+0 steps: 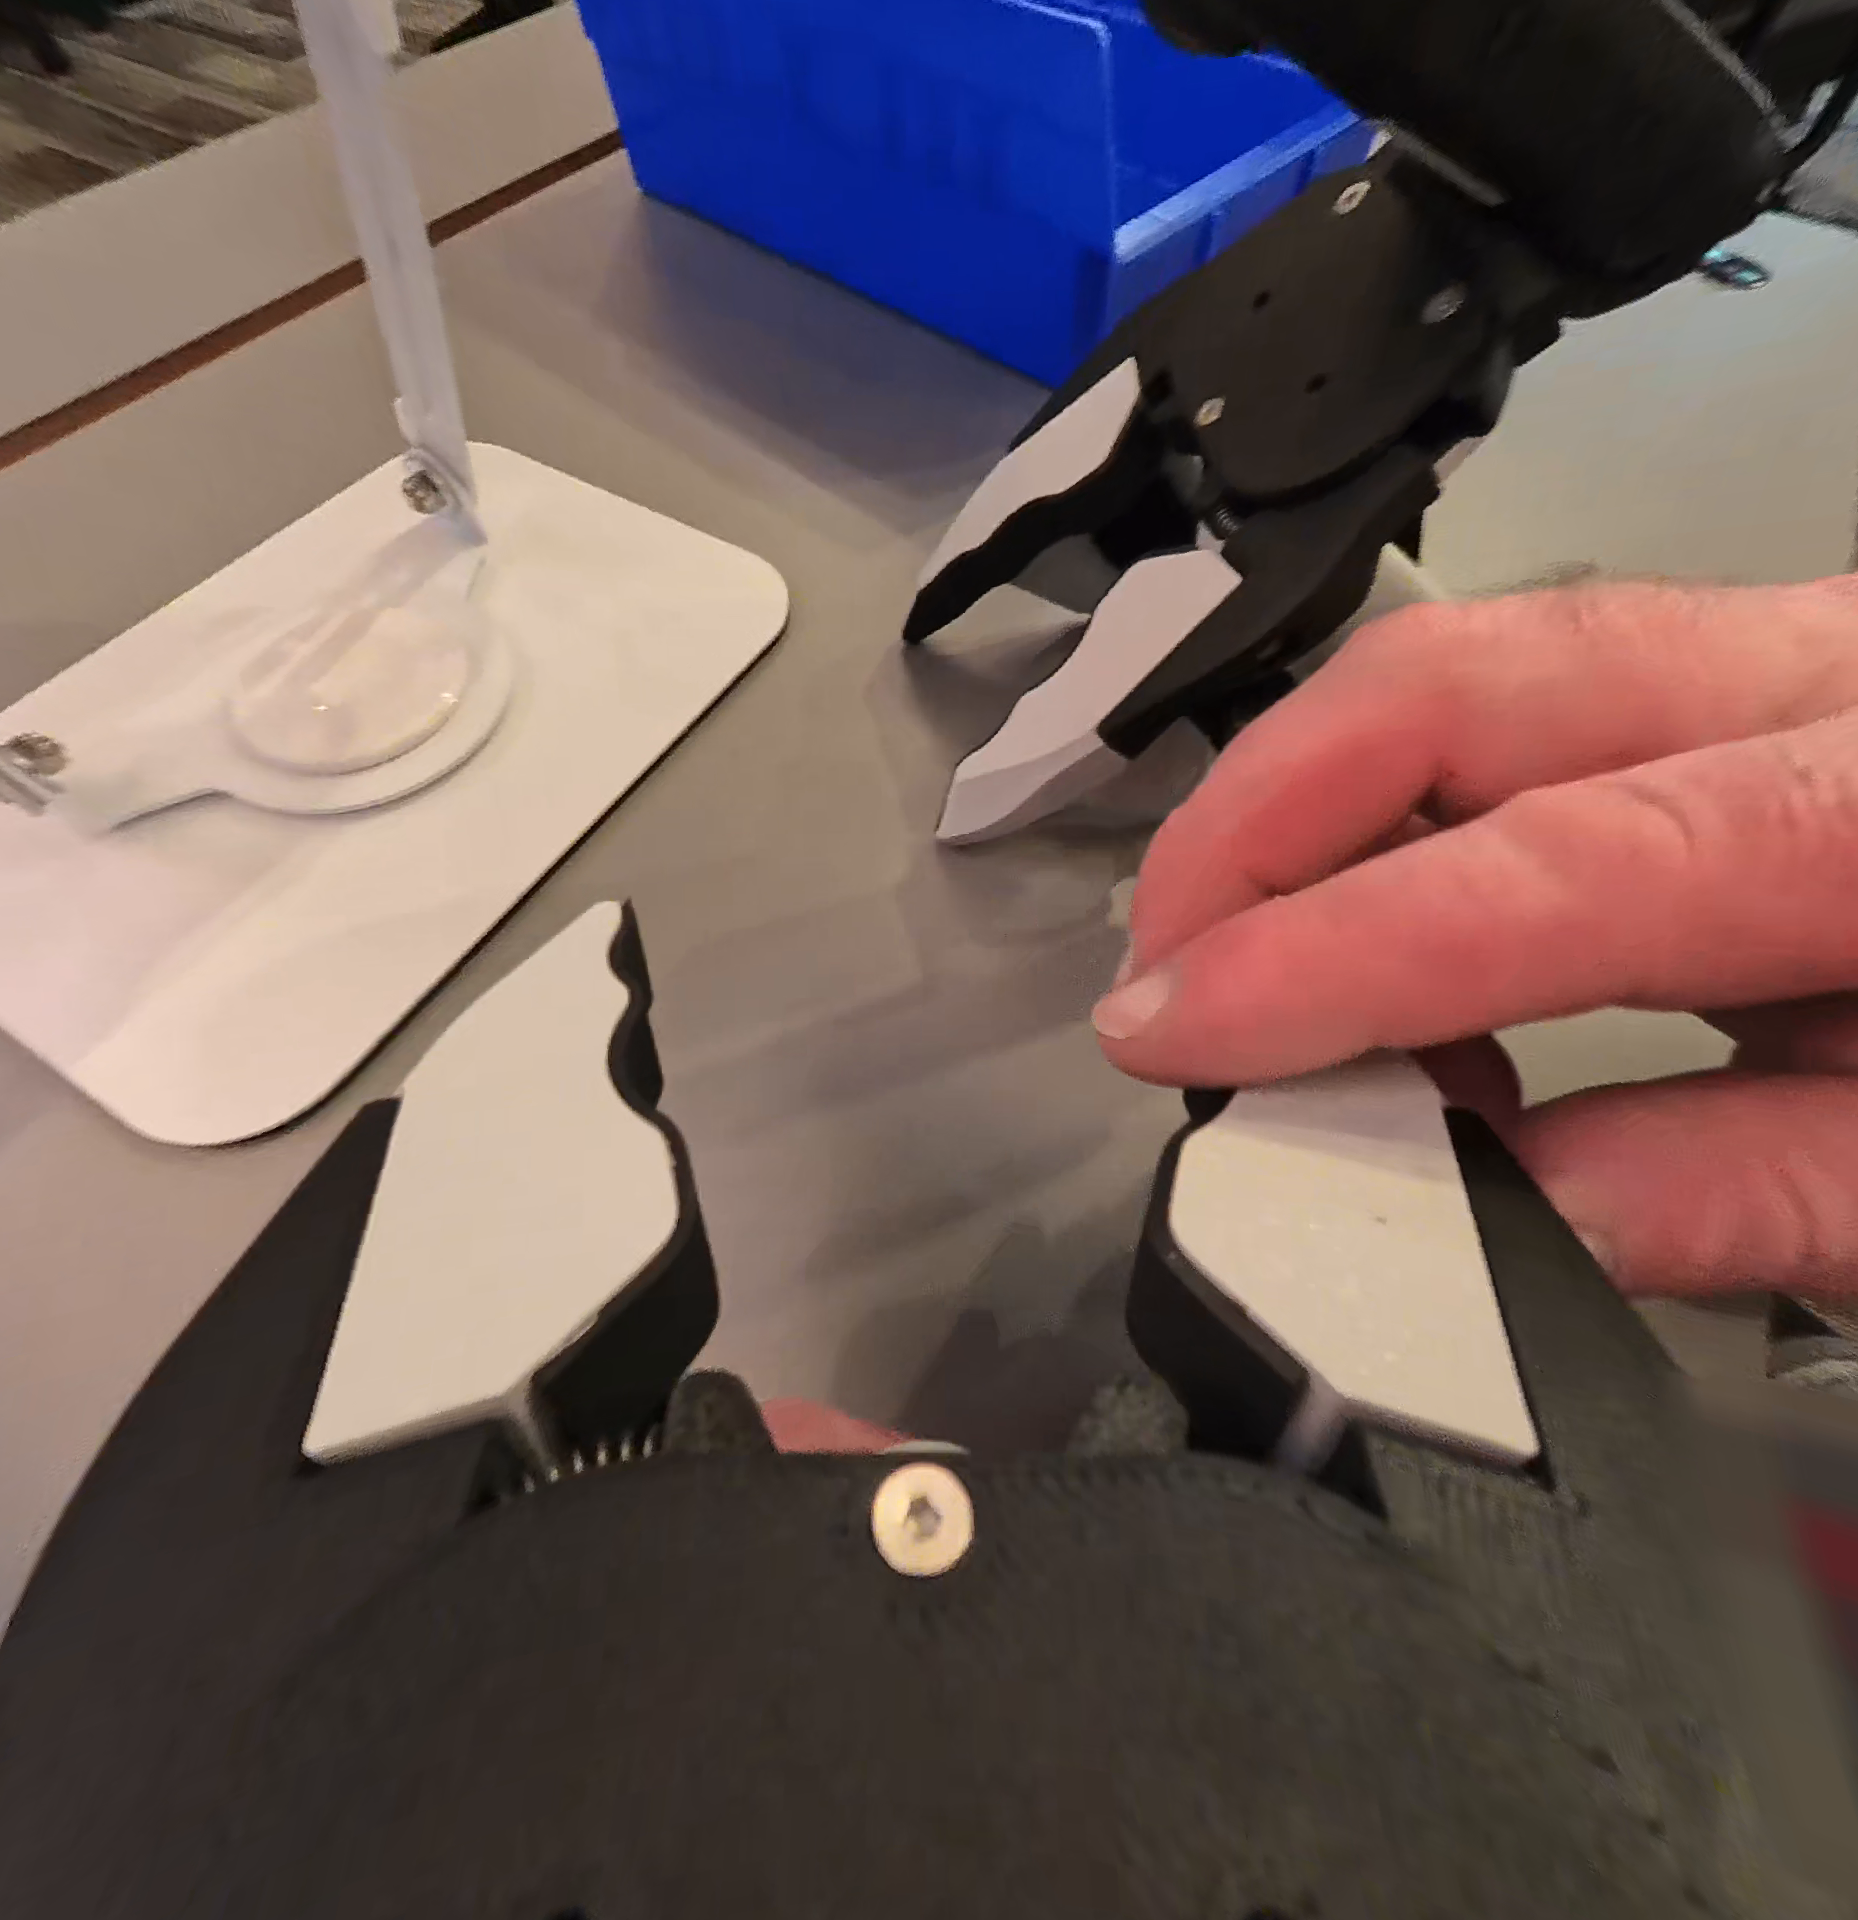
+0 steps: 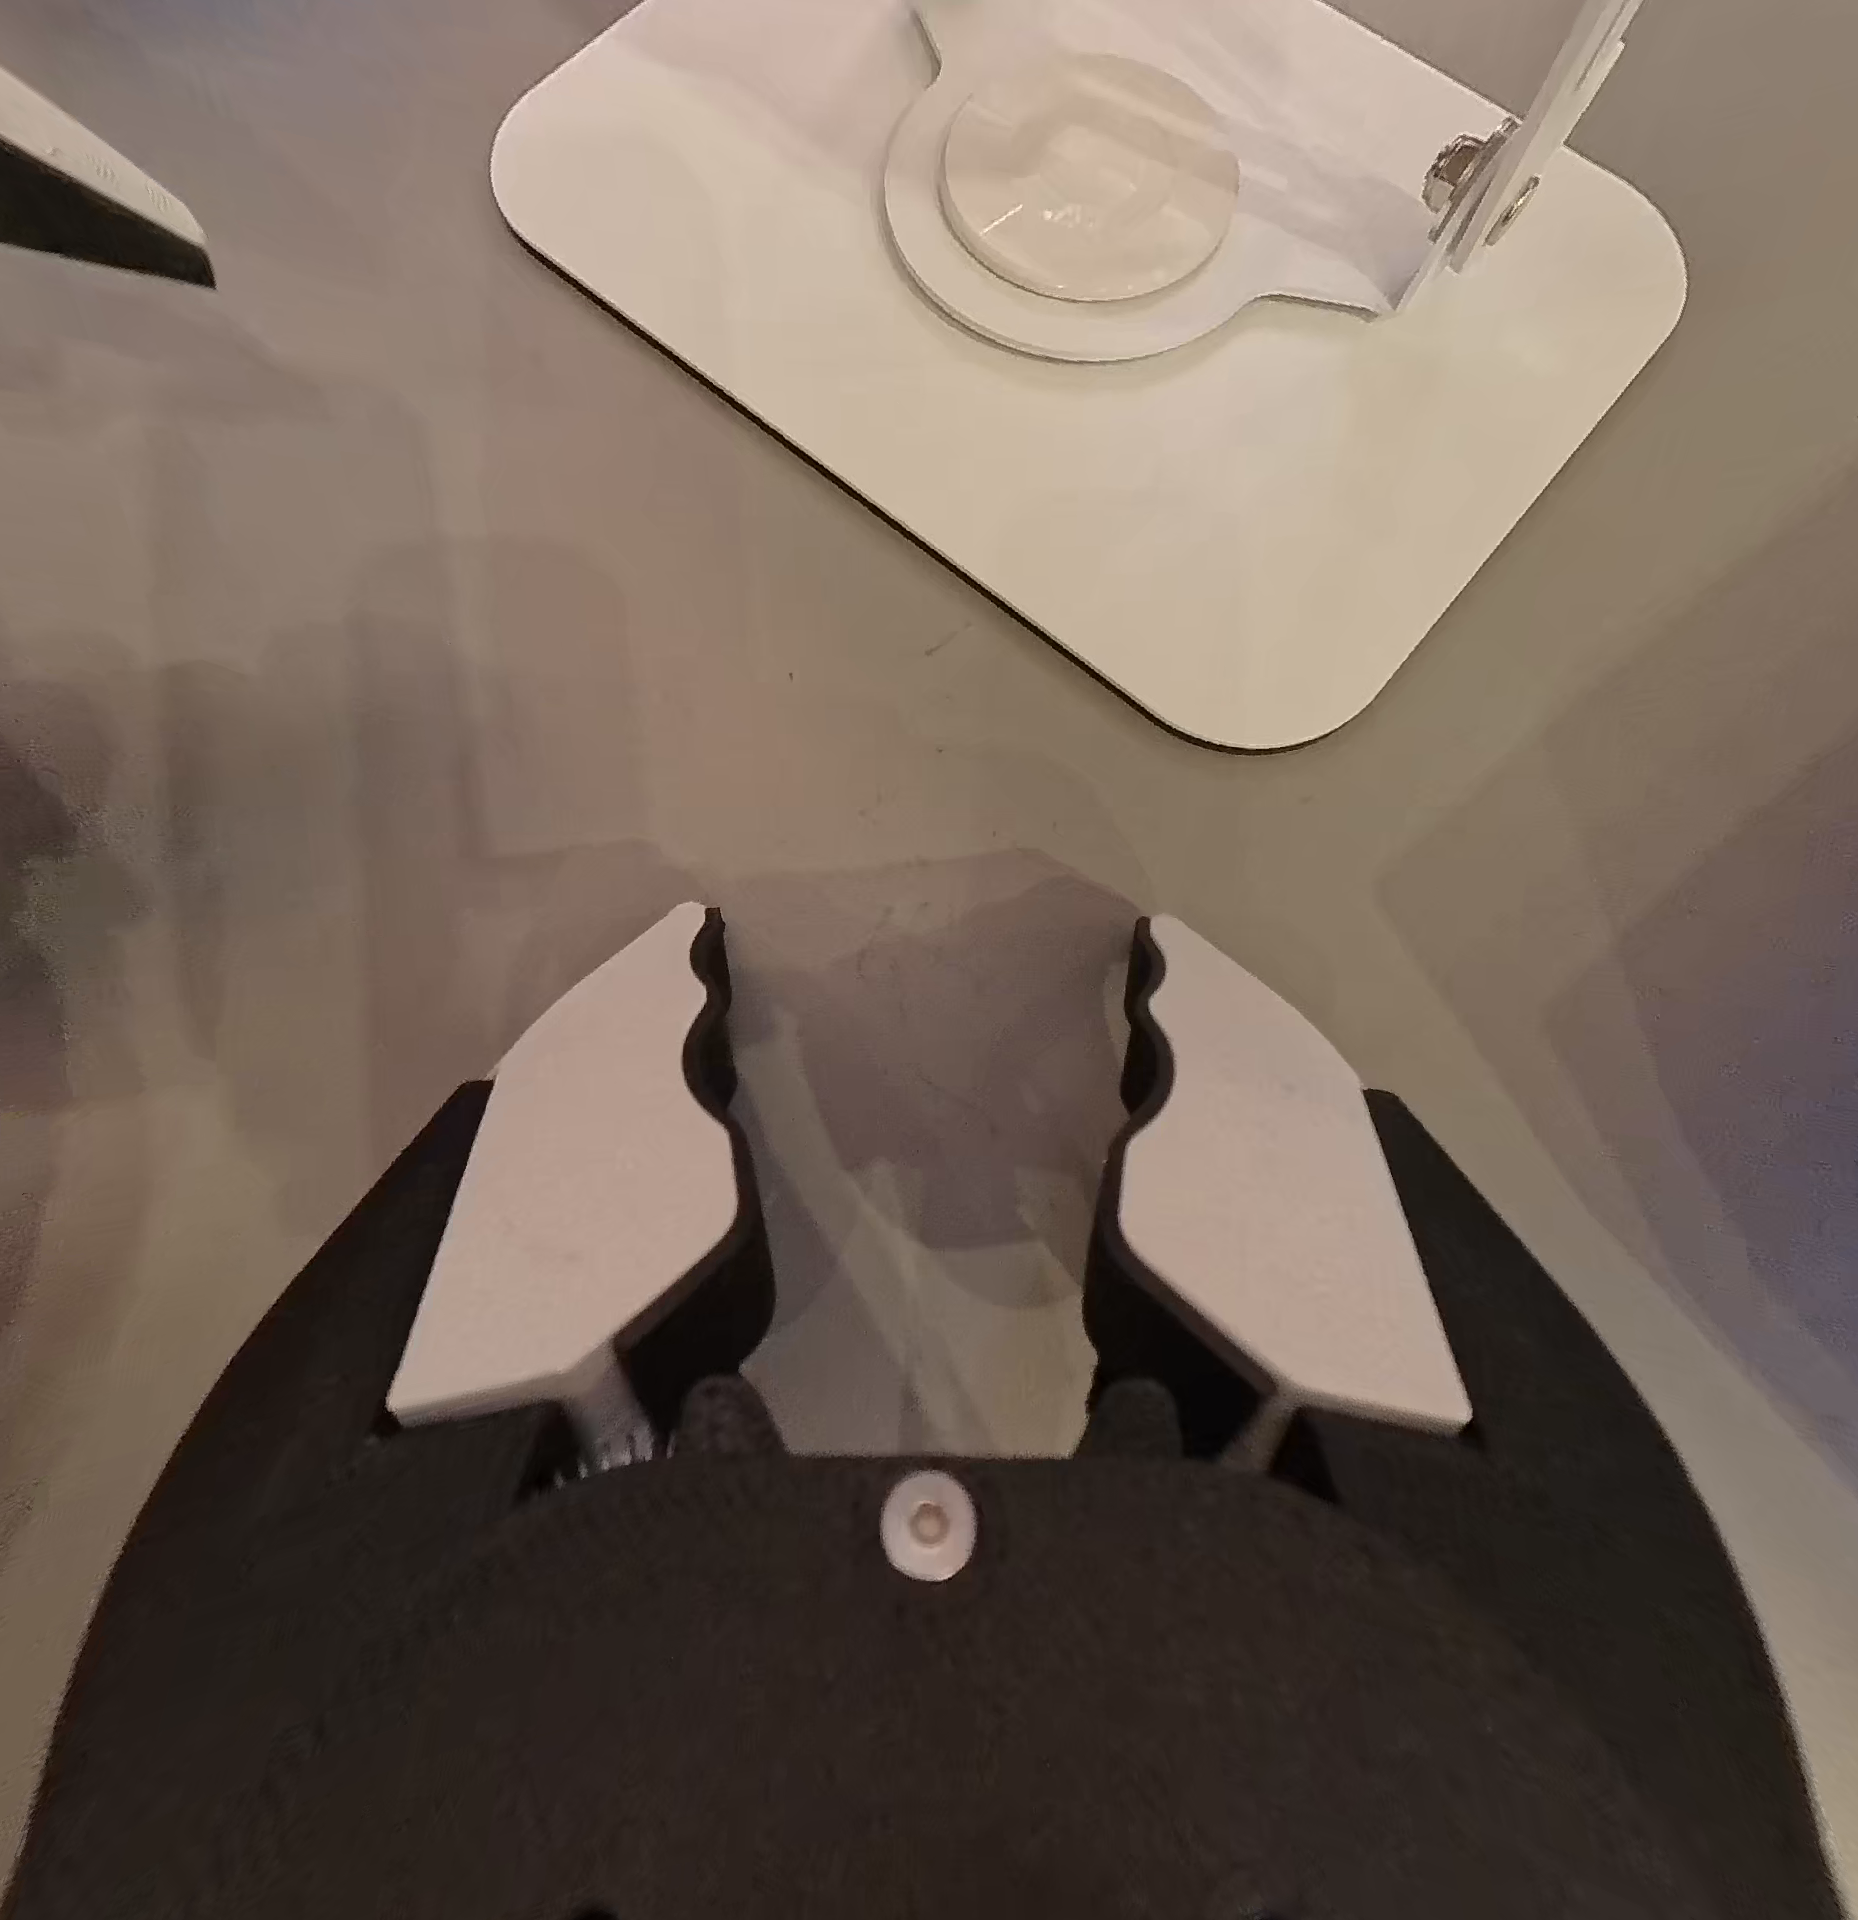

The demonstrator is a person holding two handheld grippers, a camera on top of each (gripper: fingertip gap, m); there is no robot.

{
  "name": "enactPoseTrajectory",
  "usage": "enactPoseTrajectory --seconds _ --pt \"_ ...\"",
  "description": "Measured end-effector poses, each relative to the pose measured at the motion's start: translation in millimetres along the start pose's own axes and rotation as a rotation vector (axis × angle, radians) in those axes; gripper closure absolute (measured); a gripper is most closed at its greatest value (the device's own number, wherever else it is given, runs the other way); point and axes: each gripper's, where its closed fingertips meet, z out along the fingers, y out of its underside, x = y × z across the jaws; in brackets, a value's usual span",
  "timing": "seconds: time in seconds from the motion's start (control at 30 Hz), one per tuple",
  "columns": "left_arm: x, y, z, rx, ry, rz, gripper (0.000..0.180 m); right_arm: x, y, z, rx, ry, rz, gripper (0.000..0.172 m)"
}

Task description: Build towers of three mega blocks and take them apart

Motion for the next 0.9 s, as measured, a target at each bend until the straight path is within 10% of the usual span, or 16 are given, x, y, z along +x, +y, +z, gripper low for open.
enactPoseTrajectory --seconds 0.17,0.57,0.67,0.77,0.9 --pt "9.7 -6.1 8.6 0.020 0.012 -0.038 0.097 0.0 0.0 0.0 0.000 0.000 0.000 0.097" --pt "-5.2 25.6 27.6 -0.161 -0.049 -0.124 0.048 0.0 0.1 0.1 0.000 0.000 0.000 0.097" --pt "-2.0 28.0 26.4 -0.171 -0.053 -0.081 0.071 0.1 0.1 0.0 0.000 0.000 0.000 0.097" --pt "-13.7 31.6 27.8 -0.195 -0.126 -0.124 0.041 0.1 0.1 0.1 0.000 0.000 0.000 0.097" --pt "11.3 32.8 35.1 -0.225 0.049 -0.128 0.095 0.1 0.1 0.2 0.000 0.000 0.000 0.097"
